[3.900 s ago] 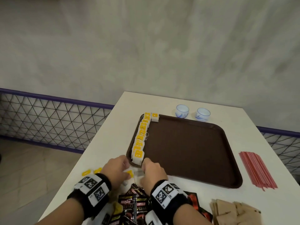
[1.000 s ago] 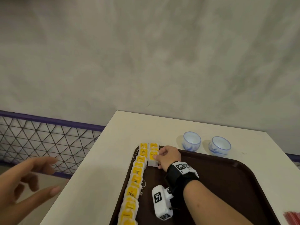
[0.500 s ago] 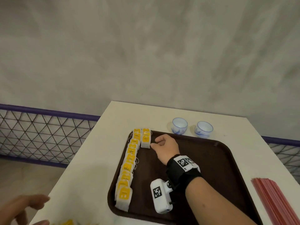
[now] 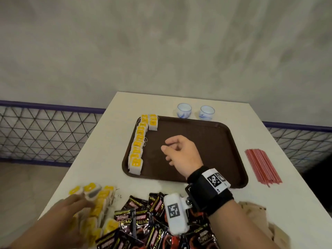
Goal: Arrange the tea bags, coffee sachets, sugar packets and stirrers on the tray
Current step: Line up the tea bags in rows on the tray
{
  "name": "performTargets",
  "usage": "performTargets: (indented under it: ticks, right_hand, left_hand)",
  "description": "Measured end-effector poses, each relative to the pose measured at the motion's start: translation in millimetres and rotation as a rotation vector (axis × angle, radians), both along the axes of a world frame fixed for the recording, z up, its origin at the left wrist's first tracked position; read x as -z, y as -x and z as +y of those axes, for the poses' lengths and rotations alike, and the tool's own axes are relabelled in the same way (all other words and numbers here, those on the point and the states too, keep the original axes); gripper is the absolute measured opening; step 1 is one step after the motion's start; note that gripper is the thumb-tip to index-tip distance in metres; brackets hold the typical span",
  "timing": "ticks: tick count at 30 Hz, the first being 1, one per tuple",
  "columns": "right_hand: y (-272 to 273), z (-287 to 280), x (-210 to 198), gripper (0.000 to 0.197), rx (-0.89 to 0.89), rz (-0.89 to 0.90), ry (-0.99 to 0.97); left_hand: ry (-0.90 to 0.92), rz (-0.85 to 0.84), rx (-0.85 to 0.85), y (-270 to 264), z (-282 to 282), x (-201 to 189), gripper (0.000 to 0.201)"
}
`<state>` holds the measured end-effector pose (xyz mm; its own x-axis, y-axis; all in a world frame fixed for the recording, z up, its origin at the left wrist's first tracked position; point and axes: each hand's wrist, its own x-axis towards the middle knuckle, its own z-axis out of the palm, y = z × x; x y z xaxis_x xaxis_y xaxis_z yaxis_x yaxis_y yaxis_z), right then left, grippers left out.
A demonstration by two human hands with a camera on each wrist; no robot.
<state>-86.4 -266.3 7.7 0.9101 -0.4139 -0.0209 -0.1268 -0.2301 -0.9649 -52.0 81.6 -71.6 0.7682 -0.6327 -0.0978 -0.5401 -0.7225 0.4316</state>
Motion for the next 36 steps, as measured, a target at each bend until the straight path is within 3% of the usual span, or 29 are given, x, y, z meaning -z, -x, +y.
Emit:
performTargets:
  ticks: [3, 8, 14, 21, 24, 29, 33, 36]
  right_hand:
    - [18.9, 10.0, -4.7, 0.01, -0.022, 0.009, -0.002]
    - [39.8, 28.0, -4.0, 0.009, -0.077, 0.025, 0.001]
    - [56.8, 49.2, -1.4, 0.008, -0.134, 0.035, 0.081]
    - [72.5, 70.9, 1.6, 0.005, -0.174, 0.046, 0.141]
    - [76.5, 84.1, 1.7, 0.01, -0.255, 0.073, 0.137]
    - [79.1, 105.7, -2.9, 0.029, -0.431, 0.084, -0.073]
    - [75.9, 113.1, -4.5, 0.034, -0.415, 0.01, -0.292]
    - [72.6, 108.9, -8.5, 0.023, -0.325, -0.048, -0.434]
  left_hand:
    - [0.013, -0.059, -0.013, 15.5, -15.9, -0.6, 0.076]
    - [0.018, 0.057, -0.027, 31.4, -22.5, -17.7, 0.039]
    - [0.041, 0.016, 0.002, 35.8, -26.2, -13.7, 0.025]
    - [0.239, 0.002, -0.078, 30.2, -21.7, -39.4, 0.014]
    - [0.352, 0.083, -0.075, 26.9, -21.4, -55.8, 0.011]
    - [0.693, 0.466, -0.074, 35.3, -47.5, -88.1, 0.015]
    - [0.757, 0.5, -0.015, 39.0, -69.1, -102.5, 0.009]
    - [0.831, 0.52, -0.056, 36.7, -79.4, -107.5, 0.011]
